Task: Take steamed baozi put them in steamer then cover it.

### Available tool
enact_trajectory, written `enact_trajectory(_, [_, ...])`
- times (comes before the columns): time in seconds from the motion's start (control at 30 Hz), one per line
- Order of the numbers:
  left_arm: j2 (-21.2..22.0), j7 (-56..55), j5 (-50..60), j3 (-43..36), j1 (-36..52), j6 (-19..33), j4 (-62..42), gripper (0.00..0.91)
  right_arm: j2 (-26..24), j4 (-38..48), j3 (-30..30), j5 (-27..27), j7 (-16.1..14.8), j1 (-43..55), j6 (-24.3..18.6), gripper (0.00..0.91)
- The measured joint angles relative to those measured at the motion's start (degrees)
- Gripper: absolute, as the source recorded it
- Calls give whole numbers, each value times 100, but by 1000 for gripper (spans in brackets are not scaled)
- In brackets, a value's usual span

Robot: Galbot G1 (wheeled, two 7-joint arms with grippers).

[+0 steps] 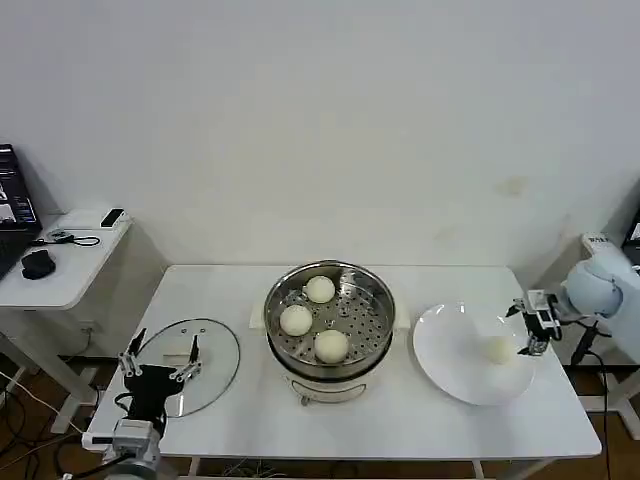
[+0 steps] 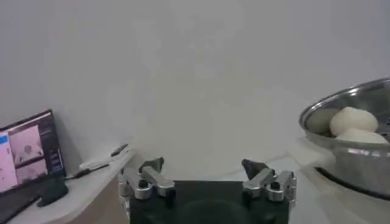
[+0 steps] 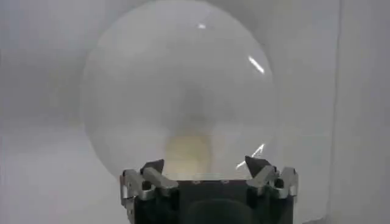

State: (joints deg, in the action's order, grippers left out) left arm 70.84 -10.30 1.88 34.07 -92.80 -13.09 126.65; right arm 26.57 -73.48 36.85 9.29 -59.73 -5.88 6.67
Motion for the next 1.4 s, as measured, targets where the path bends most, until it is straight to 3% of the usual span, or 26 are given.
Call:
enact_trajectory(0.53, [55,-3,29,16,-16,1,-19,907,577,706,-394,339,14,-471,-19,907])
enact_trajectory(1.07, [116,-19,18,28,-30,5,-12,907,838,983,-531,627,-19,-635,113,665])
enact_trajectory(1.4, [142,-22,10,40,-73,9,78,907,873,1001,-570,659,-96,-609,218,625])
